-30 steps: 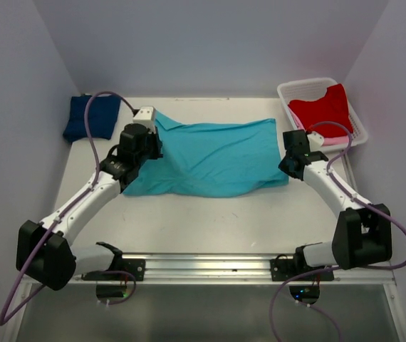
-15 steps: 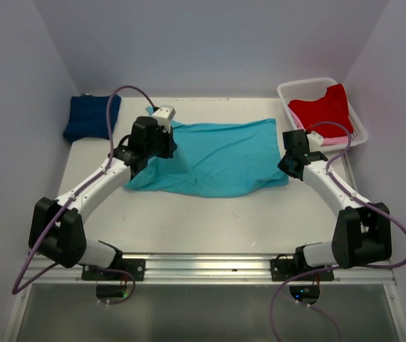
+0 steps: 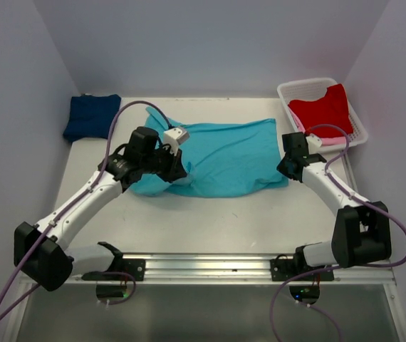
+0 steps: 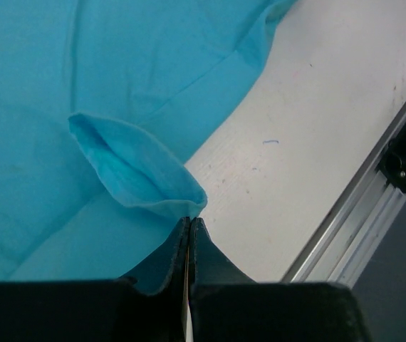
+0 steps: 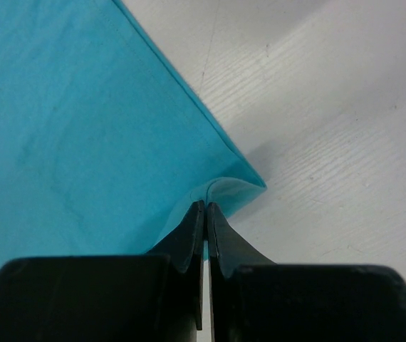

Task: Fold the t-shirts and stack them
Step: Fold the tshirt

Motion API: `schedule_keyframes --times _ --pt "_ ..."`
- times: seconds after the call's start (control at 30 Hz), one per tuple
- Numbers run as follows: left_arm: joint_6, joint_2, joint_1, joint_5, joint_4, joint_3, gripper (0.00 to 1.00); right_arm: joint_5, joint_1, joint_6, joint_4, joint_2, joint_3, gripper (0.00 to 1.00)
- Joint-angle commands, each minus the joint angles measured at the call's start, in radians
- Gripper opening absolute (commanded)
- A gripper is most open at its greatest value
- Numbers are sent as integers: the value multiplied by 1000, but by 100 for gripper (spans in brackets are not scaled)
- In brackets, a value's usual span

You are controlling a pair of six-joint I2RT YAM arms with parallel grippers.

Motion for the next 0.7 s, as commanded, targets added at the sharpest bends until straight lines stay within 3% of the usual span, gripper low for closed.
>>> schedule_keyframes --times 0.0,0.2,0.27,0.67 --pt "25 -63 4 54 -127 -39 0 -8 -4 7 39 19 1 0" --pt "5 -175 4 60 -180 -59 0 0 -5 0 34 26 6 0" --pt "3 -198 4 5 -172 -71 0 0 -4 1 34 28 4 0" --pt "-15 -145 4 -107 -170 -59 0 3 -5 -2 36 22 -3 0"
